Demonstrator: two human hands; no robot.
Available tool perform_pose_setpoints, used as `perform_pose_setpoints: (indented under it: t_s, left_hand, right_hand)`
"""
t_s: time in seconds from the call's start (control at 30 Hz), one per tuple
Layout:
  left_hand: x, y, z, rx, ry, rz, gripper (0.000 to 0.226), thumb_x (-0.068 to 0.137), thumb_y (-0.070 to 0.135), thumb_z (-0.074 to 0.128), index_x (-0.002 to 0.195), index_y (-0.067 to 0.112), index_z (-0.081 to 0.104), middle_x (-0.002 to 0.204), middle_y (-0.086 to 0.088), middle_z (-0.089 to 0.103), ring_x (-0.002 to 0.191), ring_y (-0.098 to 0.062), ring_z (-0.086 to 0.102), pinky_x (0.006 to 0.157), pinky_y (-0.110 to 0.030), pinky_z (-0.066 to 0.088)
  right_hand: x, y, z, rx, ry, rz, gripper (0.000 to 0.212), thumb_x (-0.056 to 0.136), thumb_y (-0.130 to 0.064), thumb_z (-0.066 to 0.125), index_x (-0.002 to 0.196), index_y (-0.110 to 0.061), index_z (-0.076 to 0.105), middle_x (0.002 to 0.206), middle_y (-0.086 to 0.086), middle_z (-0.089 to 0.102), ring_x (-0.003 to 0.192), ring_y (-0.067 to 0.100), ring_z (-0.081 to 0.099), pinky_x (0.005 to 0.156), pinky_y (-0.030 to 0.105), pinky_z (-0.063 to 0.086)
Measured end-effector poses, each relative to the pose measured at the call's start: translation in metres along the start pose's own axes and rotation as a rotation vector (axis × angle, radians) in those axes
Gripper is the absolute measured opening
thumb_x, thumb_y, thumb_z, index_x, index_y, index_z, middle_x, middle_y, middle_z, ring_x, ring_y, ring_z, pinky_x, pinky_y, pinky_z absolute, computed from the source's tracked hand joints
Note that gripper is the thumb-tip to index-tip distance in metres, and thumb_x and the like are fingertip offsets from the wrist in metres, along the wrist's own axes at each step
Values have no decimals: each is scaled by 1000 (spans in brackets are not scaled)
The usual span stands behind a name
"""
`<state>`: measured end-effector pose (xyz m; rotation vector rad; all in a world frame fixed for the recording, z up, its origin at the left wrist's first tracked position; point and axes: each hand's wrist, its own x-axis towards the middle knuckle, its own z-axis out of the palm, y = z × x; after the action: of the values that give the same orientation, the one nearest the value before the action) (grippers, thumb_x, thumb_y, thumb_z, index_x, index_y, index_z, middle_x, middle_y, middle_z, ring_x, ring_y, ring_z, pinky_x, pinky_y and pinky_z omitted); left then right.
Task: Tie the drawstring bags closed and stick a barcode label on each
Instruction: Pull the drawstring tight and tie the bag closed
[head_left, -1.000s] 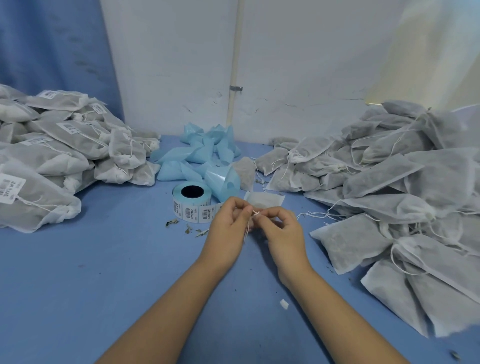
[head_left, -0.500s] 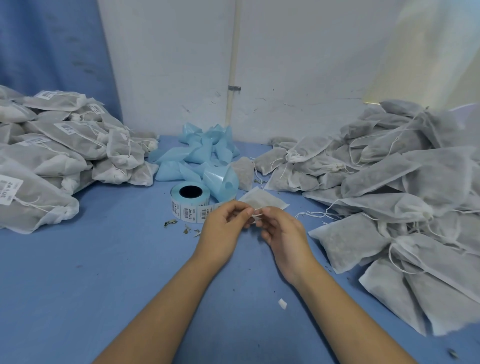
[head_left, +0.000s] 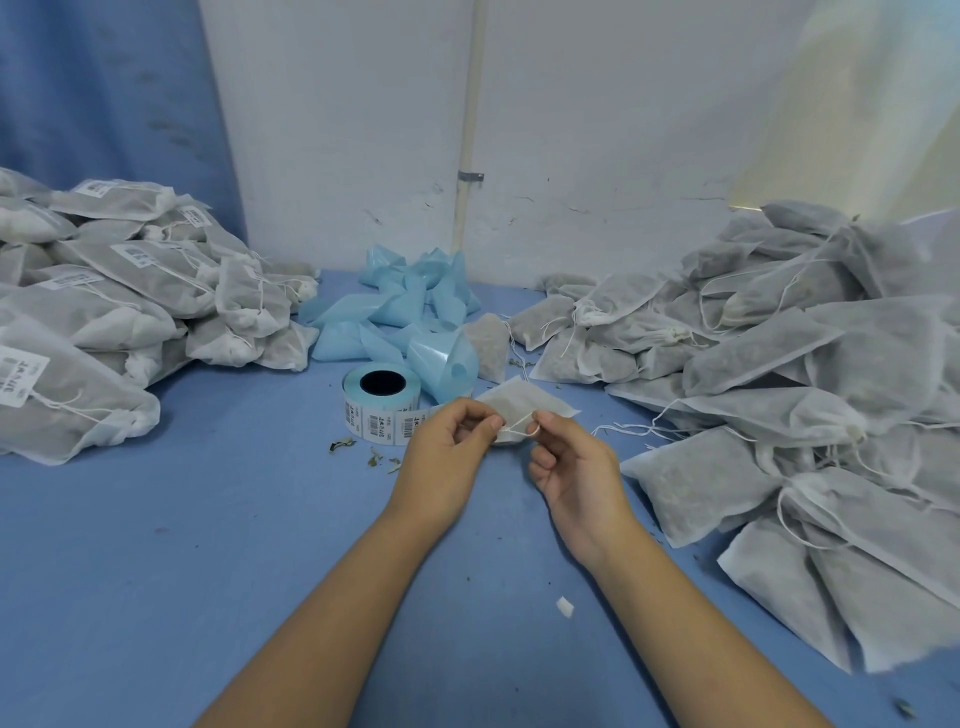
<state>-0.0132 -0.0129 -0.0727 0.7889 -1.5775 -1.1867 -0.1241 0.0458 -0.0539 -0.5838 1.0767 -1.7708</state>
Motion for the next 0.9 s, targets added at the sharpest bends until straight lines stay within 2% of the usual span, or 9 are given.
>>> perform_pose_setpoints:
  t_s: [0.17,0.27,0.37,0.47,0.53,0.6,0.7,0.77,0.9]
  left_hand:
    - [0,2,1,24,7,-4,11,91,11,61,82,17,64,74,8,62,63,6,54,67,-9,43]
    - [-1,5,0,15,8,-23,13,91,6,58,91,17,65,83,6,64,65,9,54,67,-6,41]
    - [-3,6,-5,50,-25,37,50,84,-10,48,116,26,59,109,14,59,70,9,50,72,-4,39]
    - [-2,1,-11,320,-80,185,70,76,-14,49,135,24,46,122,19,46,96,5,46,89,-7,33]
    - [0,-5,-10,531,-101,232,68,77,-6,56,138,23,44,135,12,41,119,-8,36,94,-9,24]
    - [-1,-10,-7,682,-131,292,60,79,4,63,134,25,49,141,13,35,124,-9,26,90,-7,18]
    - [-2,-11,-4,745,-108,371,36,79,7,68,113,15,61,138,8,45,123,-13,30,95,-17,28]
    - [-2,-9,-4,676,-68,374,23,78,4,68,100,8,61,123,0,56,116,-15,39,91,-22,34]
    - [-7,2,-3,355,47,243,20,89,12,59,92,28,47,87,12,58,81,1,53,68,-12,39]
  right_hand:
    - [1,1,-1,16,-5,9,16,88,-6,55,74,-9,62,63,-2,57,47,8,32,45,17,27]
    - [2,1,-2,29,-13,7,17,87,-7,56,72,-10,63,64,-2,58,47,8,34,46,16,29]
    - [3,-2,-4,90,-56,49,10,78,-13,62,69,-15,64,66,-3,58,49,7,36,47,15,33]
    - [3,-4,-5,207,-122,118,2,72,-16,62,74,-16,60,67,-3,56,51,7,37,48,16,34]
    - [2,-3,-5,251,-180,148,3,73,-16,61,70,-16,62,66,-3,54,51,7,37,49,16,35]
    - [0,-3,-4,257,-267,160,11,74,-15,63,63,-17,64,65,-4,54,51,7,40,51,16,38]
    - [-3,-3,-2,270,-400,185,18,60,-18,83,61,-15,65,64,-4,54,52,7,46,55,17,41]
    - [-4,-3,-2,281,-480,205,28,50,-19,89,60,-15,64,63,-4,54,53,7,47,57,18,42]
    - [-5,-3,-1,320,-469,217,34,44,-17,91,61,-15,62,62,-4,52,52,8,45,56,19,43]
